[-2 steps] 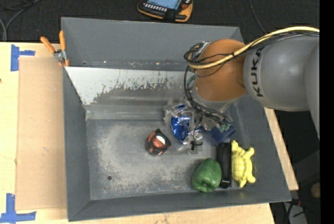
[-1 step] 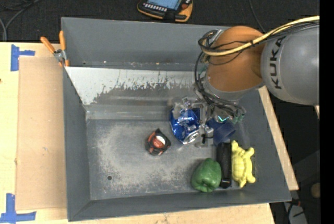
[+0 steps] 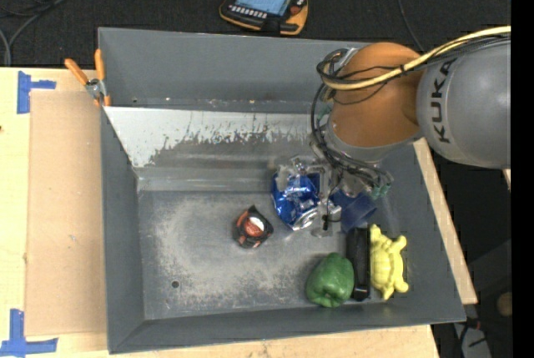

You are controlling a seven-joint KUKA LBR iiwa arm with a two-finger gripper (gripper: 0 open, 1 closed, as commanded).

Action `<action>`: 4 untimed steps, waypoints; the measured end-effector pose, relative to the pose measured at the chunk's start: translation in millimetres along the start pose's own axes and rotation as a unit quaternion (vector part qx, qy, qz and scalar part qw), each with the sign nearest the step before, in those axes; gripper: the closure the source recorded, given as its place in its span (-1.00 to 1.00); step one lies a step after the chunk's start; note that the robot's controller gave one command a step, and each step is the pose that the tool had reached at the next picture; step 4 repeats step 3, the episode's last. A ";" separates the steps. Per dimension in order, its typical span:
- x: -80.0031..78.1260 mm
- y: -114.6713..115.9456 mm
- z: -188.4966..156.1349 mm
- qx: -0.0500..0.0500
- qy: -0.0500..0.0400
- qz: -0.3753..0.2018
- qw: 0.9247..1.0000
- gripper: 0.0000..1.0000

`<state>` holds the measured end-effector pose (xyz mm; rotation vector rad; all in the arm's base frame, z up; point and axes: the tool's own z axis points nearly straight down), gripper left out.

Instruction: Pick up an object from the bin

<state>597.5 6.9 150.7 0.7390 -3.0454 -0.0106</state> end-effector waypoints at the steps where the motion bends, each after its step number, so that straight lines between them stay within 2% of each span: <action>1: 60.9 -47.4 61.0 0.001 -0.003 0.055 0.998 1.00; 4: 60.7 -47.2 61.0 0.001 -0.003 0.054 0.999 1.00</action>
Offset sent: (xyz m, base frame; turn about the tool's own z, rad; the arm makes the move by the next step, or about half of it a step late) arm 0.0000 0.0000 0.0000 0.0000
